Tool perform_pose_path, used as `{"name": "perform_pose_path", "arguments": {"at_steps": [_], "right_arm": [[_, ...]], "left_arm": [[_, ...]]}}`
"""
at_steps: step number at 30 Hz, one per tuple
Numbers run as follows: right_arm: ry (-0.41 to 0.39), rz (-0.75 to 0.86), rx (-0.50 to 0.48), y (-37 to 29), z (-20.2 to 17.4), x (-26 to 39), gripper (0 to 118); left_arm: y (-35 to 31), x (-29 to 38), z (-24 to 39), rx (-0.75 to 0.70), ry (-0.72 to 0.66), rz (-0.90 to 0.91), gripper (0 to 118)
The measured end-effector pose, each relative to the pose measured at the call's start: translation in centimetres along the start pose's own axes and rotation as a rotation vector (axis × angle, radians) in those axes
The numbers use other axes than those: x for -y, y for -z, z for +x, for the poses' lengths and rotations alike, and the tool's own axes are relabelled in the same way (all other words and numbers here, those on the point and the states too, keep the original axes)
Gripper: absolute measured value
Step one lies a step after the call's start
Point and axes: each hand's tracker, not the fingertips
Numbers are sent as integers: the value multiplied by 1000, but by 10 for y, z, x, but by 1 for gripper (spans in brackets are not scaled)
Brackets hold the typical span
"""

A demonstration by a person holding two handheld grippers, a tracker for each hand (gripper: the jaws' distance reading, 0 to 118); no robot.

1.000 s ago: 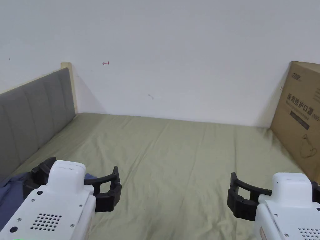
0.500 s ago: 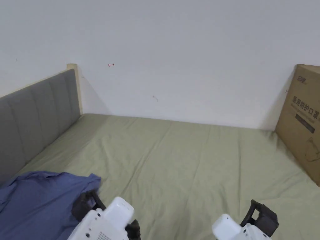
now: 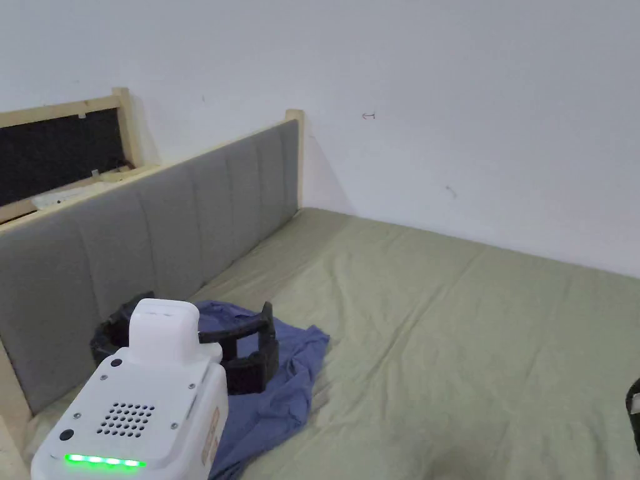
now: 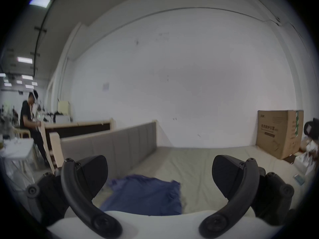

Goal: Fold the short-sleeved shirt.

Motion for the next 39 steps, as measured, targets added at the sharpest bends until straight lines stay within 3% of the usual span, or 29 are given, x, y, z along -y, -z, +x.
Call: {"name": "perform_pose_path", "arguments": {"at_steps": [2, 3, 5, 6, 7, 8, 9, 10, 12, 14, 15, 22, 24, 26, 29, 39], "right_arm": [[-56, -14, 0, 1, -19, -7, 118], [-90, -11, -1, 0, -27, -7, 118], [-158, -27, -13, -1, -43, -7, 109], [-200, -19, 4, 0, -48, -8, 82], [-226, 8, 10, -4, -54, -8, 14], [-249, 34, 9, -8, -61, -8, 0], [-271, 36, 77, -7, -69, -7, 0], [-239, 43, 157, -3, -53, -6, 0], [-192, 33, 33, -7, -47, -13, 0], [-252, 50, 116, -7, -55, -12, 0], [-274, 47, 97, -8, -56, -13, 0], [-259, 66, 97, -9, -37, -11, 0], [-249, 60, 35, -7, -39, -10, 0], [-298, 61, 32, -3, -52, -6, 0], [-279, 64, -53, 9, -73, -1, 0], [-265, 43, -394, 48, -187, 30, 0]], "left_arm": [[-7, -5, -2, -12, 33, 21, 115], [-10, -5, -1, -3, 54, 29, 106], [-18, -4, -1, 63, 95, 75, 45], [-19, -5, 1, 80, 119, 77, 18], [-17, -6, 2, 124, 129, 40, 11], [-15, -6, -1, 235, 105, 2, 6], [-15, -5, -1, 318, 55, -14, 2], [-14, -3, 2, 345, 29, -18, 0], [-18, -2, 9, 277, 76, 8, 0], [-20, -3, 13, 293, 81, 24, 0], [-19, -4, 15, 292, 76, 25, 0], [-11, -9, 16, 301, 28, 16, 0], [-13, -10, 12, 288, 20, 23, 0], [-14, -11, 4, 269, 17, 8, 0], [-24, -11, -18, 204, 25, -1, 0], [-83, -16, -121, -177, 79, -68, 0]]}}
